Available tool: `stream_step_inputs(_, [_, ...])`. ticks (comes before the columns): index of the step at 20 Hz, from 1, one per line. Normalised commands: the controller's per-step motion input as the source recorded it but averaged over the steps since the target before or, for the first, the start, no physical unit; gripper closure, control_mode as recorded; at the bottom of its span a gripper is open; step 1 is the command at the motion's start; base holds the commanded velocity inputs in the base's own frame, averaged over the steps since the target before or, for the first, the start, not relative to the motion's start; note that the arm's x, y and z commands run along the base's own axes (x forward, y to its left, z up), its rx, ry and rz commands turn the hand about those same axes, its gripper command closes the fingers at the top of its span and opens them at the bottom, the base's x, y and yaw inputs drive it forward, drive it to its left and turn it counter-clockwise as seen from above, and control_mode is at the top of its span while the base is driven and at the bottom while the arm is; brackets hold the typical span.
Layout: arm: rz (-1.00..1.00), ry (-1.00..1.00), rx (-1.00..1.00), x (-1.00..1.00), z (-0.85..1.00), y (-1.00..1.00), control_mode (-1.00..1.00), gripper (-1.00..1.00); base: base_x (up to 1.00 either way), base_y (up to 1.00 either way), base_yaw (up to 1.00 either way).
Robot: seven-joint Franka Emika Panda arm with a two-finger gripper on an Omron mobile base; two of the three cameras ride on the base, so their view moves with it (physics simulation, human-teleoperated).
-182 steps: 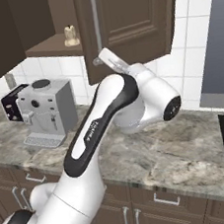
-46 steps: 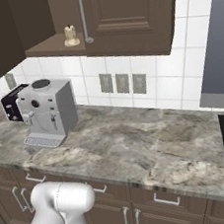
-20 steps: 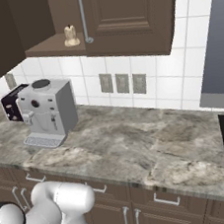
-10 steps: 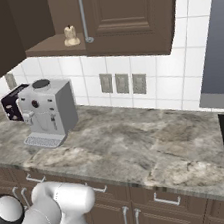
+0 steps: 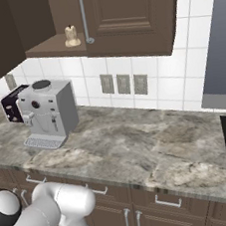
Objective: Pick the candle and candle from the dining table and place them in the open cabinet. Close the cabinet after placing the objects.
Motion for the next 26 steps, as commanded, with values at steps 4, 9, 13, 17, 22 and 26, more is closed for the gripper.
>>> stream_step_inputs(4, [0.00,-0.08,0.00,0.67,0.00,0.05,-1.00,-1.00,0.00,0.00,0.00])
stream_step_inputs(9, [0.00,-0.08,0.00,0.57,0.00,0.19,-1.00,-1.00,0.00,0.00,0.00])
stream_step_inputs(13, [0.00,-0.11,-0.04,0.12,0.01,0.06,-1.00,-1.00,0.00,0.00,0.00])
stream_step_inputs(17, [0.00,-0.17,0.00,-0.08,0.20,-0.14,-1.00,-1.00,0.00,0.00,0.00])
stream_step_inputs(22, [0.00,-0.15,0.01,-0.01,0.17,-0.51,-1.00,-1.00,0.00,0.00,0.00])
stream_step_inputs(26, [-0.06,-0.10,0.13,0.00,0.00,-0.67,-1.00,-1.00,0.00,0.00,0.00])
